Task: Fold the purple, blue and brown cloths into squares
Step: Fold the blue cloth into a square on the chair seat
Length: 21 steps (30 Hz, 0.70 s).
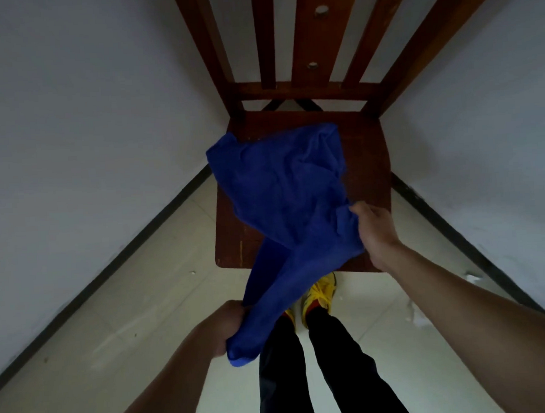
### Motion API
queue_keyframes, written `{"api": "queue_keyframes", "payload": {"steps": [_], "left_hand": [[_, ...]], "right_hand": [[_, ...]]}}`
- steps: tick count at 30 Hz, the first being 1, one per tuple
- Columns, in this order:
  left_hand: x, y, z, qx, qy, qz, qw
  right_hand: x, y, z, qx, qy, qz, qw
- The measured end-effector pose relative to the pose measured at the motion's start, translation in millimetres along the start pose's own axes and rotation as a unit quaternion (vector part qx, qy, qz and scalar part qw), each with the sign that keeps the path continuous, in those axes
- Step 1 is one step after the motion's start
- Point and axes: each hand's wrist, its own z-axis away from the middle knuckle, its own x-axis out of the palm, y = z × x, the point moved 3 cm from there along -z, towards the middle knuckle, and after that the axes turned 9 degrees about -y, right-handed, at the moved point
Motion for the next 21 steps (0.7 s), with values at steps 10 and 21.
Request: {"api": "queue_keyframes", "payload": {"steps": [10, 21], "left_hand": [[5.5, -34.4, 49.0, 0.164, 0.051, 0.171, 0.970], [-15.6, -91.8, 60.5, 0.230, 0.025, 0.196, 0.953]], "right_hand": [[-11.0, 47.3, 71.7, 0.264, -0.227, -0.013, 0.937], [10.8, 110.3, 161.4, 0.224, -0.376, 0.033, 0.899]]}}
